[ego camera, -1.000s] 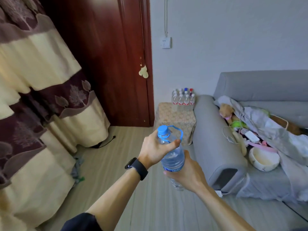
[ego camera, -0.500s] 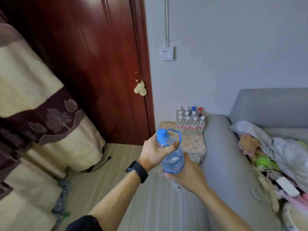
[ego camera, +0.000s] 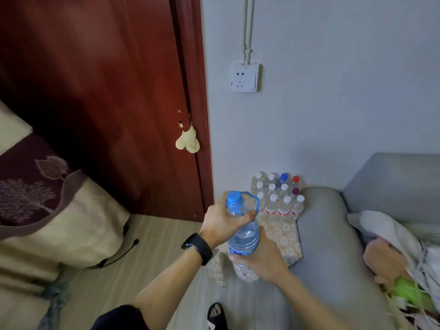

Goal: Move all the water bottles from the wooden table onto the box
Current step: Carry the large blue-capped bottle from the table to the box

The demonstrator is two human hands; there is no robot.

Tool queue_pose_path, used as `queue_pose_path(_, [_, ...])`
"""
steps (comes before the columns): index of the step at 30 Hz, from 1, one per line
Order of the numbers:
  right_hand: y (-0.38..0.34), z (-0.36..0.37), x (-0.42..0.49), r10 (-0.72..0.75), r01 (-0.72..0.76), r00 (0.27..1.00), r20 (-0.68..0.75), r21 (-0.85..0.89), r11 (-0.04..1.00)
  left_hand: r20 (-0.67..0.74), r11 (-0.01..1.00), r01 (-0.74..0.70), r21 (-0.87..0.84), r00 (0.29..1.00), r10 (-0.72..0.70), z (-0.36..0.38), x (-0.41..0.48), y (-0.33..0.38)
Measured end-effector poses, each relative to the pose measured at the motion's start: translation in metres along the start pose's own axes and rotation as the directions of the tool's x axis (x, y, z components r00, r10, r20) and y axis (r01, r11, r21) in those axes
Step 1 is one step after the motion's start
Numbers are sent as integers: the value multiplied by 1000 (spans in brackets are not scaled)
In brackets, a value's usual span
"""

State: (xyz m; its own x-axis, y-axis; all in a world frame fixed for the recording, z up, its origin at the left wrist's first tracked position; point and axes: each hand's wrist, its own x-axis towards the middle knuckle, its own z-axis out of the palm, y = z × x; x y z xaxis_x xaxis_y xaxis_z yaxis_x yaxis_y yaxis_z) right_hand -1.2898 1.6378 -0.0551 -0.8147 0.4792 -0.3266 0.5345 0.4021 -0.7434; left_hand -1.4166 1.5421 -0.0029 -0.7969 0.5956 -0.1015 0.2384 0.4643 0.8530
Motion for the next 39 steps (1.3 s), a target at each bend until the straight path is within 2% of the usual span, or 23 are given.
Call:
queue_pose_path(6, [18,-9,88,66,-69,997,51,52,996,59,995,99,5,993,-99,21,95,-20])
queue_pose_path(9, [37,-13,129,109,-120,985,131,82,989,83,989,140,39,986,-143,38,135,-27])
queue_pose_path(14, [76,-30,199,106,-140,951,289,99,985,78,968,195,155,975,-209,82,189,-42])
queue_pose_path(17, [107,-43,236,114,-133,938,326,36,991,134,950,197,244,963,-235,106,218,-49])
queue_pose_path(22, [162,-51,301,103,-69,990,101,-290,954,134,933,256,251,946,-296,122,277,-75])
queue_pose_path(26, [179,-63,348,-29,-25,990,-139,-368,930,212,930,198,311,939,-271,133,324,-98])
queue_pose_path(30, [196,-58,388,-8,-79,983,-186,-456,887,337,919,61,390,919,-204,148,373,-124])
queue_pose_path(34, [224,-39,404,18,-111,984,-176,-535,838,439,919,-58,391,889,-130,151,414,-153])
queue_pose_path(37, [235,-30,404,-16,-108,979,-204,-581,807,547,921,-89,380,824,-146,143,436,-168])
queue_pose_path(39, [238,-28,404,-32,-109,975,-220,-598,794,530,927,-78,367,837,-139,137,448,-171])
